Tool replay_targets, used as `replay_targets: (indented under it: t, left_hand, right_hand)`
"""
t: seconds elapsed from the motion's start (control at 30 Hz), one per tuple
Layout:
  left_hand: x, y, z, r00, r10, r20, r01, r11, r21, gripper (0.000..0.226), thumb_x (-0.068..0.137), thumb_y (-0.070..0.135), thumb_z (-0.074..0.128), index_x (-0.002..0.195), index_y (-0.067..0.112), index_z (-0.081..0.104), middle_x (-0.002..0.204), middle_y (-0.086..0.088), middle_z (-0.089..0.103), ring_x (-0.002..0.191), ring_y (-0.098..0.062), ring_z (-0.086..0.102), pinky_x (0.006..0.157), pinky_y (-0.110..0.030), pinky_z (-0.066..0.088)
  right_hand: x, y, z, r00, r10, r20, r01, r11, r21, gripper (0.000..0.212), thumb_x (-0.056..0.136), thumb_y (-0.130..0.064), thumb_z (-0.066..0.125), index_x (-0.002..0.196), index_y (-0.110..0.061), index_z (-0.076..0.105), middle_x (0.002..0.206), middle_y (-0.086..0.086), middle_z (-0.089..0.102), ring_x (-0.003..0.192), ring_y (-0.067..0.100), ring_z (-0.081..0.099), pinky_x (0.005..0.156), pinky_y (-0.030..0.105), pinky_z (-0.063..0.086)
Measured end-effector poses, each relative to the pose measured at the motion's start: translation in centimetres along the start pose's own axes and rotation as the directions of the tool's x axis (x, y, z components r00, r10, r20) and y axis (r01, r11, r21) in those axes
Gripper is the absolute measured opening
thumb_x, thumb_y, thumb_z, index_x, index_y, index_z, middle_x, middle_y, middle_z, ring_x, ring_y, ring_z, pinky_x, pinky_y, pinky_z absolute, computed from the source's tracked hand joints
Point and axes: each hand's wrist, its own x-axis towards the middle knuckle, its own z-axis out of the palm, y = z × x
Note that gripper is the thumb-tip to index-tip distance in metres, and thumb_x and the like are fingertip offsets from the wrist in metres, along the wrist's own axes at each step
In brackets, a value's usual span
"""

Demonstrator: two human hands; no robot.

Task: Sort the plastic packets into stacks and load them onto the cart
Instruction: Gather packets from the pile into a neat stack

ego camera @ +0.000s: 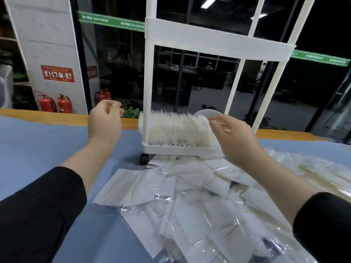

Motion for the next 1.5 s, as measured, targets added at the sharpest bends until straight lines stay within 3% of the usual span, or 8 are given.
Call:
replay_targets:
  t: [0.17,0.43,0.67,0.93,1.07,1.27,1.4,1.5]
  left_hand:
    - [-6.7,3.0,-2.9,1.000,0.017,-0.009,-0.016,0.998,0.057,0.020,0.101,0.028,0.048,0.088,0.024,0.063,0.080,0.002,0.070,0.084,-0.025,0.068,0.083,-0.050,0.056]
    - [-17.8,3.5,-2.5,0.892,-0.091,0.443,-0.086,0.928,0.364,0.014,0.102,0.033,0.054,0.107,0.031,0.067,0.101,0.016,0.067,0.092,-0.006,0.060,0.070,-0.021,0.044]
    - [-17.7,2.1,-2.9,0.859,0.069,0.507,-0.351,0.800,0.487,0.033,0.105,0.033,0.049,0.137,0.032,0.058,0.141,0.016,0.056,0.129,-0.011,0.050,0.101,-0.021,0.034]
    - [-16.5,1.5,-3.4,0.848,0.175,0.500,-0.428,0.782,0.453,0.036,0.104,0.035,0.049,0.140,0.034,0.055,0.137,0.021,0.054,0.125,-0.003,0.047,0.089,-0.005,0.025]
    - [-16.1,1.1,-3.6,0.853,0.169,0.493,-0.409,0.803,0.433,0.037,0.105,0.033,0.049,0.141,0.037,0.054,0.131,0.030,0.048,0.122,0.007,0.040,0.088,0.005,0.021]
    - [-16.3,1.2,-3.7,0.844,0.131,0.520,-0.389,0.817,0.425,0.036,0.104,0.035,0.049,0.139,0.038,0.054,0.137,0.027,0.050,0.126,0.003,0.043,0.093,-0.007,0.025]
    - [-16.0,1.4,-4.1,0.853,0.079,0.515,-0.353,0.814,0.460,0.034,0.105,0.033,0.048,0.137,0.035,0.057,0.135,0.022,0.053,0.126,-0.003,0.047,0.091,-0.014,0.029]
    - [-16.3,1.9,-4.3,0.807,-0.044,0.589,-0.332,0.791,0.514,0.035,0.105,0.040,0.047,0.139,0.037,0.055,0.142,0.022,0.049,0.124,-0.006,0.048,0.093,-0.019,0.032]
  right_hand:
    - [-5.4,-0.4,-1.0,0.977,-0.013,0.211,0.021,0.999,-0.035,0.024,0.100,-0.045,0.051,0.115,-0.035,0.066,0.107,-0.024,0.064,0.103,-0.003,0.059,0.088,0.024,0.044]
    - [-11.8,0.8,0.9,0.930,0.009,0.367,0.036,0.993,-0.116,0.037,0.100,-0.051,0.049,0.131,-0.034,0.060,0.128,-0.010,0.064,0.117,0.012,0.057,0.095,0.028,0.043]
    - [-5.9,0.4,-0.2,0.965,-0.164,0.207,0.215,0.943,-0.256,0.042,0.108,-0.035,0.037,0.145,-0.019,0.048,0.152,-0.004,0.044,0.139,0.018,0.039,0.111,0.033,0.030]
    - [5.9,1.2,3.4,0.894,-0.112,0.434,0.364,0.747,-0.557,0.057,0.109,-0.043,0.026,0.157,-0.014,0.024,0.167,0.001,0.016,0.153,0.023,0.015,0.123,0.052,0.016]
    - [7.7,1.5,4.7,0.875,0.030,0.483,0.340,0.672,-0.658,0.042,0.110,-0.029,0.027,0.147,-0.013,0.038,0.153,0.011,0.038,0.144,0.030,0.032,0.118,0.053,0.024]
    - [5.4,0.7,3.7,0.911,-0.020,0.412,0.254,0.814,-0.523,0.046,0.111,-0.035,0.025,0.152,-0.015,0.030,0.156,0.009,0.039,0.153,0.024,0.017,0.121,0.047,0.014]
    - [0.9,-2.3,2.2,0.936,-0.176,0.304,0.281,0.894,-0.348,0.046,0.107,-0.043,0.036,0.148,-0.023,0.045,0.154,-0.004,0.044,0.142,0.020,0.038,0.111,0.032,0.026]
    - [-3.5,-3.5,1.3,0.896,-0.156,0.416,0.290,0.914,-0.283,0.044,0.101,-0.054,0.044,0.138,-0.032,0.055,0.138,-0.011,0.059,0.125,0.016,0.055,0.097,0.032,0.041]
